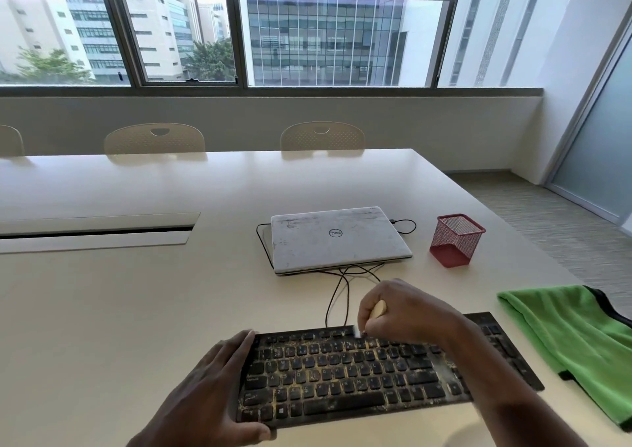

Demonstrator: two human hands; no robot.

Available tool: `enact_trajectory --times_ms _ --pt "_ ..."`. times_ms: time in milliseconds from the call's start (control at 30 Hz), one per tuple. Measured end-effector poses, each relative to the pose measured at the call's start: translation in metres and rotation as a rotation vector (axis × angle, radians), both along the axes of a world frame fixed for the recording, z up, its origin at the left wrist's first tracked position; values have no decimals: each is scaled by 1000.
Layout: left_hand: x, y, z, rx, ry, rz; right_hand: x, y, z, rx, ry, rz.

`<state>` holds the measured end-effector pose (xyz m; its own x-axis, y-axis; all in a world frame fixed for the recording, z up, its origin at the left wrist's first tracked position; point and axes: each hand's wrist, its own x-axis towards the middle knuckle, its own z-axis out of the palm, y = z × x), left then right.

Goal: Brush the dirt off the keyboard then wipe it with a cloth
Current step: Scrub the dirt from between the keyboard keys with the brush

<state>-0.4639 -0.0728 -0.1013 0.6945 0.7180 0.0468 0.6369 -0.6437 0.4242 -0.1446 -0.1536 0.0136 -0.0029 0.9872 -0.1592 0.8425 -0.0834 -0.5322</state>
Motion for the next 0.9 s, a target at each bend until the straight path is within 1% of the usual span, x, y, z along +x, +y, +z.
enact_trajectory --times_ms 133,300,400,467,567,633,767,900 --pt "0 -2 1 -4 7 -17 -1 0 1 55 12 -64" --pt "-1 -1 5 -12 13 -19 1 2 -4 5 23 -73" --pt "-1 -1 3 -47 1 -21 4 6 -2 68 19 -83" --pt "-1 -1 3 -57 13 -25 6 10 0 75 22 -67" --pt "0 -1 3 -54 38 -22 8 14 -2 15 5 2" --pt "0 -2 1 -50 42 -7 10 14 -3 -15 34 30" --pt "1 -2 0 -38 41 4 15 18 0 57 39 6" --pt "2 -5 0 -37 25 17 19 20 -1 7 21 52"
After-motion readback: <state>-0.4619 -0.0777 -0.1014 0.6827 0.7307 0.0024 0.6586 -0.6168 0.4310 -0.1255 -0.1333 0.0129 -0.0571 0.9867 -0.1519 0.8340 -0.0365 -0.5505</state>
